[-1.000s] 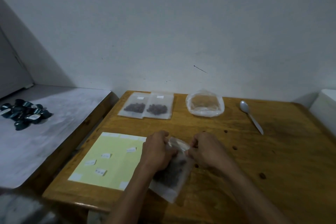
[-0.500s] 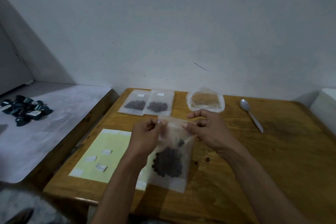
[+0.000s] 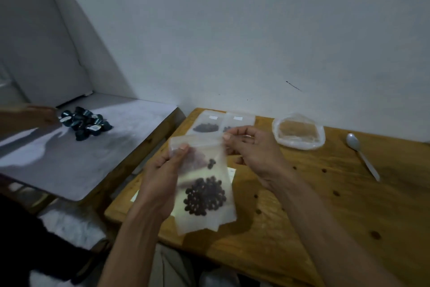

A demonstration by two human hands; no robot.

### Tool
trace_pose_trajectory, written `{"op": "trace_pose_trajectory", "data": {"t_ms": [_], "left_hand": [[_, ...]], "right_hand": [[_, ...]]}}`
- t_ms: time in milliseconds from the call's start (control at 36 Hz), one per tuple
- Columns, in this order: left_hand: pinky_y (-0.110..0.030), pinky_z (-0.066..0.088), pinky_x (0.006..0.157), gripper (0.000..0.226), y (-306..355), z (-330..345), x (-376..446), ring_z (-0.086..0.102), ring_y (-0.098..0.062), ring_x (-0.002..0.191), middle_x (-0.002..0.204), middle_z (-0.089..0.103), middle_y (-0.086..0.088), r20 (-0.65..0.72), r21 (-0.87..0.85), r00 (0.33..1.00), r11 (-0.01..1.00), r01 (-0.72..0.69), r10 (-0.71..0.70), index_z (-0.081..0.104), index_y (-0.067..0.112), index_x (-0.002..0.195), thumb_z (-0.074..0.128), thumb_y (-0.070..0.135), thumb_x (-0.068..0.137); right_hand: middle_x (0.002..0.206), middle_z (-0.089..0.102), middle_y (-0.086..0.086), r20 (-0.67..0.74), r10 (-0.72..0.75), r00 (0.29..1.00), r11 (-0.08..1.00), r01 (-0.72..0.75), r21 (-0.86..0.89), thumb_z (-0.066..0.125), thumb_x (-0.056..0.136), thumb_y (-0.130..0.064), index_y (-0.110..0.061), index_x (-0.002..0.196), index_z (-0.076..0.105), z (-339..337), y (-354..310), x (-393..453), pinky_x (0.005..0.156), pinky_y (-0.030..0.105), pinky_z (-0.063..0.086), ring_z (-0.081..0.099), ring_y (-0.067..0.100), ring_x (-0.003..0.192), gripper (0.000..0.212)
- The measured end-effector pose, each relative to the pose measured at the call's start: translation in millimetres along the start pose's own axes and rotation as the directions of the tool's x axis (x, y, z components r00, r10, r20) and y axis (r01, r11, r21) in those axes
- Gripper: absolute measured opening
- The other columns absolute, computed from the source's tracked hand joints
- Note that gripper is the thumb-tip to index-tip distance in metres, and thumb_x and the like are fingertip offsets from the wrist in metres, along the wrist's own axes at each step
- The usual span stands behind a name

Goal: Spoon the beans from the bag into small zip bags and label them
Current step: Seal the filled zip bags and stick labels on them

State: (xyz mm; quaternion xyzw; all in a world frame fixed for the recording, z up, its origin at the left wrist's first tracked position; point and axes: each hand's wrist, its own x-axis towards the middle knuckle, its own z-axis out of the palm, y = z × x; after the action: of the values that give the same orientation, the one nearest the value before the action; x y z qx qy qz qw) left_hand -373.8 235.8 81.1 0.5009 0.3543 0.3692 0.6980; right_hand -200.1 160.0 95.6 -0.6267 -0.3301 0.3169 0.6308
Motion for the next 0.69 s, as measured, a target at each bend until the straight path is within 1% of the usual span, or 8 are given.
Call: {"op": "trace_pose_trajectory", "data": {"t_ms": [56, 139, 250, 361, 472, 528, 611, 694], "left_hand": [[-0.042, 0.057, 0.073, 0.020, 6, -21, 0, 0.074, -0.024, 0.092, 0.097, 0.077, -0.010, -0.087, 0.014, 0.996, 1.000, -0.029, 0.030, 0.072, 0.010, 0.090, 0.060, 0.025, 0.094], [-0.039, 0.058, 0.067, 0.023, 15, -50, 2, 0.075, -0.022, 0.087, 0.093, 0.077, -0.011, -0.208, 0.071, 0.974, 0.995, -0.074, 0.087, 0.071, 0.008, 0.091, 0.060, 0.026, 0.096], [-0.035, 0.061, 0.064, 0.027, 19, -77, 10, 0.073, -0.023, 0.073, 0.080, 0.077, -0.012, -0.333, 0.124, 0.934, 0.988, -0.094, 0.130, 0.073, 0.005, 0.082, 0.061, 0.023, 0.097], [-0.035, 0.059, 0.069, 0.025, 16, -95, 18, 0.073, -0.027, 0.076, 0.086, 0.075, -0.017, -0.378, 0.138, 0.918, 0.988, -0.071, 0.118, 0.072, 0.004, 0.087, 0.061, 0.023, 0.098], [-0.041, 0.060, 0.075, 0.025, 9, -109, 25, 0.074, -0.029, 0.078, 0.083, 0.077, -0.014, -0.388, 0.115, 0.916, 0.992, -0.060, 0.101, 0.073, 0.005, 0.087, 0.063, 0.026, 0.096], [-0.033, 0.058, 0.065, 0.024, 6, -114, 28, 0.074, -0.020, 0.067, 0.072, 0.076, -0.006, -0.392, 0.111, 0.914, 0.991, -0.071, 0.109, 0.071, 0.007, 0.083, 0.062, 0.024, 0.097], [-0.022, 0.055, 0.049, 0.022, 6, -116, 27, 0.070, -0.010, 0.056, 0.064, 0.074, 0.001, -0.384, 0.113, 0.914, 0.989, -0.093, 0.129, 0.069, 0.007, 0.084, 0.060, 0.022, 0.098], [-0.030, 0.059, 0.060, 0.027, 6, -121, 26, 0.074, -0.020, 0.072, 0.078, 0.077, -0.006, -0.359, 0.102, 0.923, 0.989, -0.110, 0.139, 0.070, 0.001, 0.094, 0.062, 0.027, 0.097]], "right_hand": [[0.089, 0.075, 0.006, 0.012, -0.034, 0.999, 0.993, 0.035, -0.116, 0.075, 0.089, -0.021, -0.013, 0.093, 0.072, 17, 8, 6, 0.060, 0.021, 0.055, 0.070, 0.013, 0.076, 0.010], [0.089, 0.073, 0.006, 0.083, -0.030, 0.996, 0.941, 0.056, -0.334, 0.072, 0.091, -0.024, -0.013, 0.090, 0.074, 42, 23, 13, 0.077, 0.036, 0.060, 0.070, 0.020, 0.086, 0.011], [0.081, 0.072, -0.004, 0.197, 0.017, 0.980, 0.823, 0.098, -0.560, 0.070, 0.092, -0.023, -0.006, 0.084, 0.076, 72, 38, 19, 0.066, 0.031, 0.056, 0.064, 0.003, 0.070, 0.020], [0.084, 0.076, 0.004, 0.216, 0.090, 0.972, 0.683, 0.097, -0.724, 0.069, 0.091, -0.024, -0.008, 0.079, 0.078, 95, 53, 27, 0.073, 0.044, 0.062, 0.070, 0.019, 0.075, 0.022], [0.082, 0.072, 0.002, 0.170, 0.153, 0.973, 0.567, 0.054, -0.822, 0.071, 0.083, -0.043, -0.017, 0.079, 0.072, 112, 67, 36, 0.078, 0.045, 0.055, 0.069, 0.028, 0.084, 0.026], [0.090, 0.071, 0.002, 0.141, 0.165, 0.976, 0.526, 0.034, -0.850, 0.070, 0.079, -0.053, -0.018, 0.090, 0.070, 118, 73, 39, 0.078, 0.046, 0.048, 0.067, 0.029, 0.094, 0.037], [0.083, 0.061, 0.001, 0.126, 0.153, 0.980, 0.490, 0.035, -0.871, 0.071, 0.079, -0.055, -0.019, 0.091, 0.068, 123, 78, 42, 0.074, 0.042, 0.036, 0.066, 0.032, 0.097, 0.038], [0.085, 0.064, 0.002, 0.117, 0.157, 0.981, 0.470, 0.030, -0.882, 0.071, 0.080, -0.051, -0.017, 0.093, 0.068, 127, 78, 42, 0.088, 0.043, 0.044, 0.066, 0.032, 0.097, 0.036]]}}
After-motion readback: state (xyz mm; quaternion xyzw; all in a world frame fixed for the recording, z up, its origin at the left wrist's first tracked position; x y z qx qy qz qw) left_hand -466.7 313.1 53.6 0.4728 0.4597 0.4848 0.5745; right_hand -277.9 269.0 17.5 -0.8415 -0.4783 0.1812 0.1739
